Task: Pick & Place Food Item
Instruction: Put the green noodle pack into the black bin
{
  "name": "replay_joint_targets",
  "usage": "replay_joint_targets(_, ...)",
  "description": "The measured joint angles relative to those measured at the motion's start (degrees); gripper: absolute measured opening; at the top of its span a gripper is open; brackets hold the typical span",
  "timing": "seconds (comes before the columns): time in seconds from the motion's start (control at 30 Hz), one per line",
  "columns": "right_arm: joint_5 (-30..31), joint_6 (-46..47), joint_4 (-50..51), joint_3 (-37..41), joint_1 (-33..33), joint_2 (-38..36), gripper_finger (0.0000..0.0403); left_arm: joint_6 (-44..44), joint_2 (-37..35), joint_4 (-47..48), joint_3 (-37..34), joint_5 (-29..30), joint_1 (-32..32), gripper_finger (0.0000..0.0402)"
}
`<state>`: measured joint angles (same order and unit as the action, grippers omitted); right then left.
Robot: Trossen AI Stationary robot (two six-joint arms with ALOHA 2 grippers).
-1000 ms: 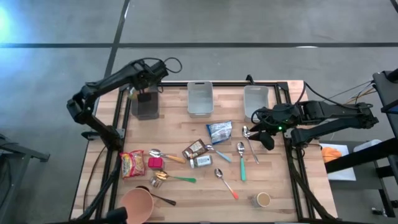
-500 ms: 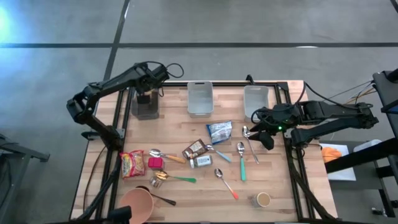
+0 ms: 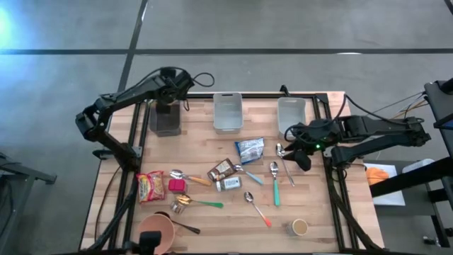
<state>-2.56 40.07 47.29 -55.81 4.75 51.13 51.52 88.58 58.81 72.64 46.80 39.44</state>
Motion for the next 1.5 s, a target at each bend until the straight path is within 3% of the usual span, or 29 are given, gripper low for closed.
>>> replay_joint_targets(0.23, -0.5, 1.4, 0.0, 1.4, 0.0, 0.0, 0.0219, 10.7, 0.0, -3.2, 0.0, 0.2, 0.0, 0.0000)
replay_joint_targets(0.43, -0.5, 2.0, -0.5, 1.5, 0.0, -0.1, 0.0219, 14.4, 0.0, -4.0, -1.3, -0.3, 0.0, 0.0000)
replay_joint_targets(0.6, -0.6, 1.8, -1.4, 0.1, 0.0, -0.2, 0.0219, 17.3, -0.6, -6.4, -6.2, -0.2, 0.0, 0.0000)
replay_joint_targets(0.87, -0.6, 1.3, -1.4, -1.0, 0.0, -0.2, 0.0219, 23.7, -4.7, -18.2, -14.9, 0.8, 0.0, 0.0000)
replay_joint_targets(1.07, -0.5, 1.3, -1.4, -1.0, 0.0, -0.2, 0.0219, 27.2, -7.0, -24.8, -18.0, 0.1, 0.0, 0.0000)
replay_joint_targets(1.5, -0.4, 2.8, -1.3, -1.0, 0.0, -0.2, 0.0219, 29.7, -7.1, -25.4, -18.7, -4.1, -0.1, 0.0000)
